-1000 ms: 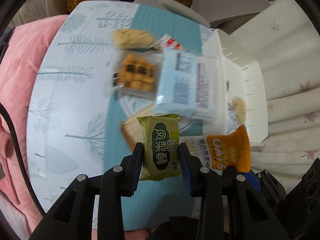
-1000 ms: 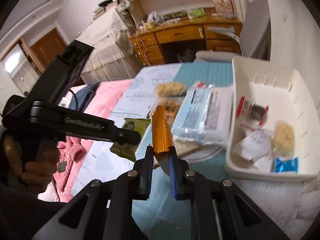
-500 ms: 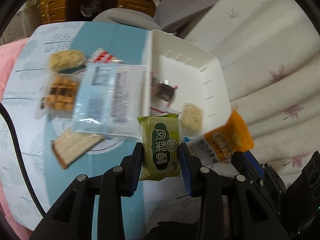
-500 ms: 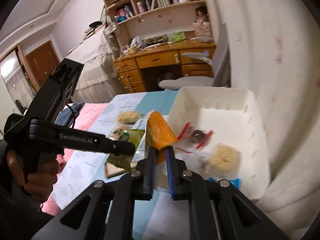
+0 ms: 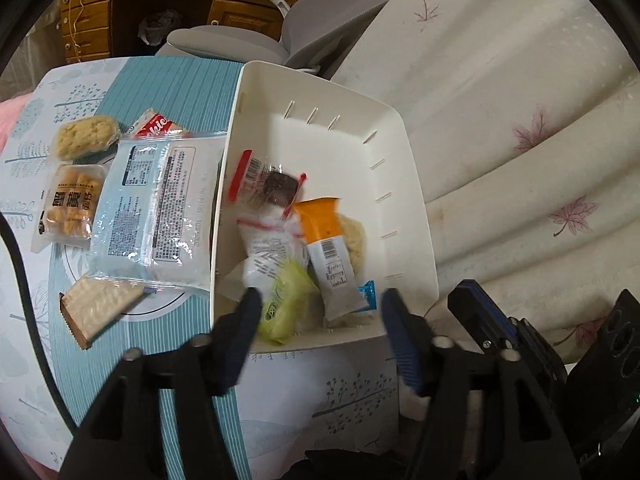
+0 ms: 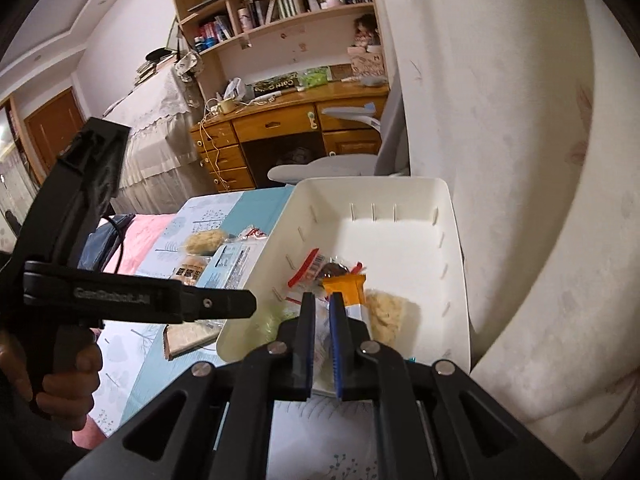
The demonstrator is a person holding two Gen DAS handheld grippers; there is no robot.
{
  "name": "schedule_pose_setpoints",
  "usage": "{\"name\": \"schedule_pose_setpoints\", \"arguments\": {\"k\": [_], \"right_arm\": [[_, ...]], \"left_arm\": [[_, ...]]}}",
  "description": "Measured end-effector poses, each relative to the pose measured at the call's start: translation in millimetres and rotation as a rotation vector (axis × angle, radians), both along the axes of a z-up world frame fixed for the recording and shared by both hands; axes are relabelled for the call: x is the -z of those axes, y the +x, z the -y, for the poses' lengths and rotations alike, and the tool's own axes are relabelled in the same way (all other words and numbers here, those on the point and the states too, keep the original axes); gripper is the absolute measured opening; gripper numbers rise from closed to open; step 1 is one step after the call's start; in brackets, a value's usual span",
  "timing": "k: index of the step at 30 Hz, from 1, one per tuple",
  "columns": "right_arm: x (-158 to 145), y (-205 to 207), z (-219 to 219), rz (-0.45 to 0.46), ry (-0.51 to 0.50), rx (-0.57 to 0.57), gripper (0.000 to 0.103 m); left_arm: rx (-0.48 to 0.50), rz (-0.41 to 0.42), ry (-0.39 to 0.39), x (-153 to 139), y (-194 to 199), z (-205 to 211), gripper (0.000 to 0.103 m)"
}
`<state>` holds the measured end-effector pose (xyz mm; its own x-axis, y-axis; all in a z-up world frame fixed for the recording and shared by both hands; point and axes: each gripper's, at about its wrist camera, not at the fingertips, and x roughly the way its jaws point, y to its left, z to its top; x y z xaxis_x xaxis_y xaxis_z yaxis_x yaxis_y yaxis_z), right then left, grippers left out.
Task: Organize snacks
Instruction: 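Lower both snacks into the white tray and open both tools, then move both open tools back to the remaining snacks on the table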
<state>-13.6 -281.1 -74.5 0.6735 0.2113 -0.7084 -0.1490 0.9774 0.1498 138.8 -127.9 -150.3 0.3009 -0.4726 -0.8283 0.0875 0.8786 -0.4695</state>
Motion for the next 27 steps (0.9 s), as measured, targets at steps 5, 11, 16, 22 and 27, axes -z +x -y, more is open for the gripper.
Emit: {"name": "schedule_pose_setpoints", "arguments": {"k": [5,11,16,22,27], "right_arm": [[8,-1,4,-0.042,0.061,0.027,0.007],[27,-3,-5,-0.13,0.125,0.043,0.007],[40,-1,-18,-0.194,0.173,0.038,0.012],[45,2,-46,-0.239,0.218,0.004,0.028],[48,4,-78,-0.265,0.222,-0.028,0.042]], "left_arm": [[-0.022,-0.018,0.007,1,-9,-12,0.072],[-0.069,-0.073,0.046,11,-21,-36,0.073],[-0.11,-0.101,0.083,20,-37,-63,0.073],[-0.146,-0.13,0.101,28,-50,-96,0.073],[-0.176,-0.14,0.11,30,-57,-132,0.073]]}}
